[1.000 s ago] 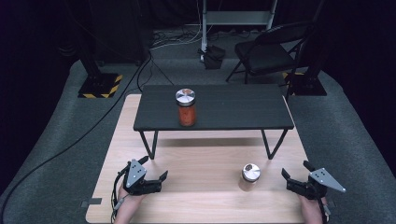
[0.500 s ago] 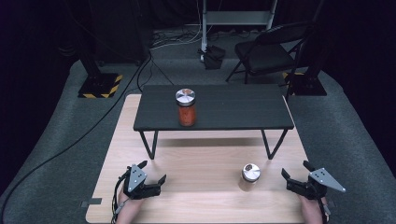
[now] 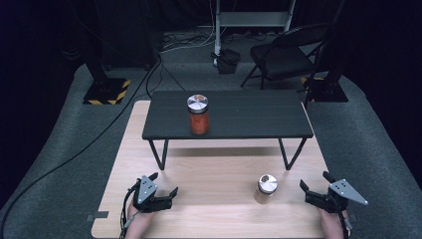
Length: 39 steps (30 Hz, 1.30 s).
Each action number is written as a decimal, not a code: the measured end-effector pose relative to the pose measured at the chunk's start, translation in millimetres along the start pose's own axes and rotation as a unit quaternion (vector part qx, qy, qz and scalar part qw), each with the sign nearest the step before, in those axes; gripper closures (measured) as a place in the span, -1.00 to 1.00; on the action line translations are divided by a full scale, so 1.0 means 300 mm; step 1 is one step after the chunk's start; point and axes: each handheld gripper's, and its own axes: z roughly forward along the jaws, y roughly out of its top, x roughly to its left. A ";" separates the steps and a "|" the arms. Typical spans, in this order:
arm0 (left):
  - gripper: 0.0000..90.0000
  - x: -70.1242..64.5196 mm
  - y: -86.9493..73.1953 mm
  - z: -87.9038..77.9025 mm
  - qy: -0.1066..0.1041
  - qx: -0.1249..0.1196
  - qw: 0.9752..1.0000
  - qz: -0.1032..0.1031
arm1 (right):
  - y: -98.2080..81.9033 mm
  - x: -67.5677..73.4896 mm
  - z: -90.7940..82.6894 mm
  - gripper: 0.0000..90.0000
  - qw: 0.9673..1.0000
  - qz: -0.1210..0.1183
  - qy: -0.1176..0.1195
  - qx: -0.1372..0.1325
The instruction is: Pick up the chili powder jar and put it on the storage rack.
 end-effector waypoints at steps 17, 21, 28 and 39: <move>-0.81 0.004 0.003 0.002 -0.002 0.006 1.000 -0.005 | 0.001 -0.001 0.001 -0.91 1.000 0.001 0.001 0.001; -0.81 0.003 0.003 0.002 -0.001 0.006 1.000 -0.005 | 0.002 -0.002 0.001 -0.91 1.000 0.001 0.001 0.002; -0.81 0.002 0.003 0.002 -0.001 0.006 1.000 -0.004 | 0.001 -0.002 0.001 -0.91 1.000 0.001 0.001 0.001; -0.81 0.002 0.004 0.002 -0.001 0.006 1.000 -0.004 | 0.001 -0.003 0.001 -0.91 1.000 0.002 0.001 0.001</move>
